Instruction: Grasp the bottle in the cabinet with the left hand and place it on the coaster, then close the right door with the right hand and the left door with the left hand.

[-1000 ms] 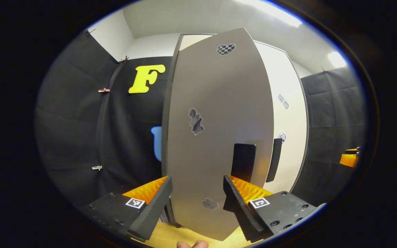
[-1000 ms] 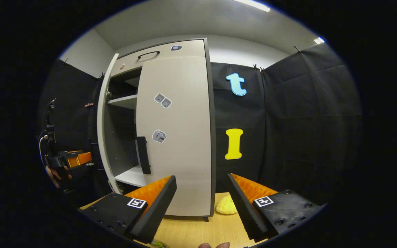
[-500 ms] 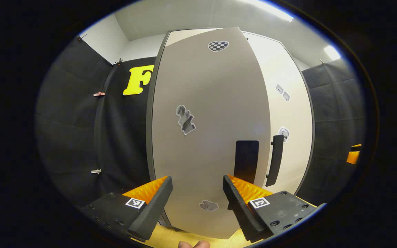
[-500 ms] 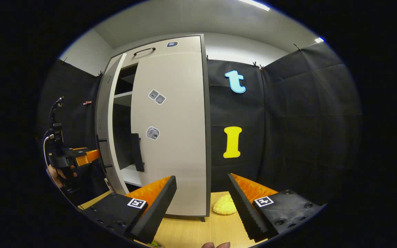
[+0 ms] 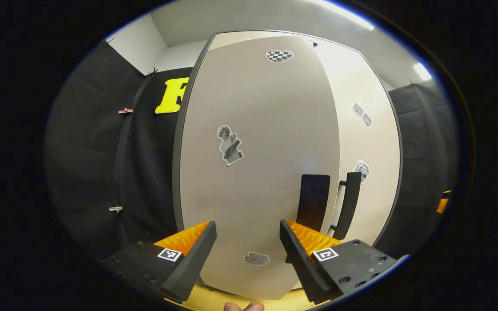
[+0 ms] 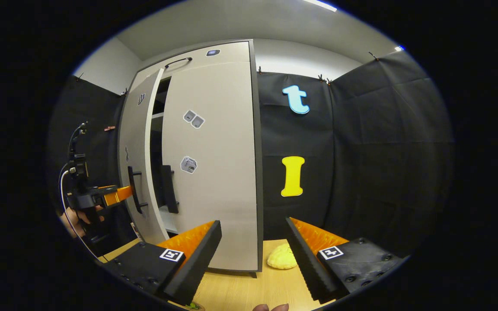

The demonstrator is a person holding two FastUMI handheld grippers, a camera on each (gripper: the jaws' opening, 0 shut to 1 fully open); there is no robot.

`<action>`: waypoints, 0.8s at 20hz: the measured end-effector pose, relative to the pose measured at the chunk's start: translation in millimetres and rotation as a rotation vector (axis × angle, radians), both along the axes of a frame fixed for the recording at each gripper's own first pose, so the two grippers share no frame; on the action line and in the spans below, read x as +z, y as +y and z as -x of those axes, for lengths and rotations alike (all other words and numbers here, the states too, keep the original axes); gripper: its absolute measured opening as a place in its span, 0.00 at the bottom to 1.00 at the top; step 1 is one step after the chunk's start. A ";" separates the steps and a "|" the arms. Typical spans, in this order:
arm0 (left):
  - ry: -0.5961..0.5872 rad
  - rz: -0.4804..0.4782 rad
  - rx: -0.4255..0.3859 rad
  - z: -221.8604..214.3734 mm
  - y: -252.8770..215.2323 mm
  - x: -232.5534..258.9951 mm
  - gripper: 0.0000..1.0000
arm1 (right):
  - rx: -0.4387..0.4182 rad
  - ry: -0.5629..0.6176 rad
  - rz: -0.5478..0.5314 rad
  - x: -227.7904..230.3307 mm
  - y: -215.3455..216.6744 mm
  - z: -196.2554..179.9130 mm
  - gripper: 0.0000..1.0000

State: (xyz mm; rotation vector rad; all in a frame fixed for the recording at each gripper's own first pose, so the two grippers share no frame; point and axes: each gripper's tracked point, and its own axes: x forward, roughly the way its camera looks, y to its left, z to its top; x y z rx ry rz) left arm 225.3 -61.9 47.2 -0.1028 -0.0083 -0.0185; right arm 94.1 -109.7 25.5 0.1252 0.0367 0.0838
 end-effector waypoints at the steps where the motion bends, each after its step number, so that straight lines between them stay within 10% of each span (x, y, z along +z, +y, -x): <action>1: -0.001 -0.002 0.001 -3.1 -0.8 0.3 0.94 | 0.000 0.002 0.001 -0.5 -0.3 -1.7 0.97; 16: -0.037 -0.057 -0.034 31.1 4.6 16.7 0.93 | -0.013 -0.022 0.008 12.3 13.5 0.4 0.97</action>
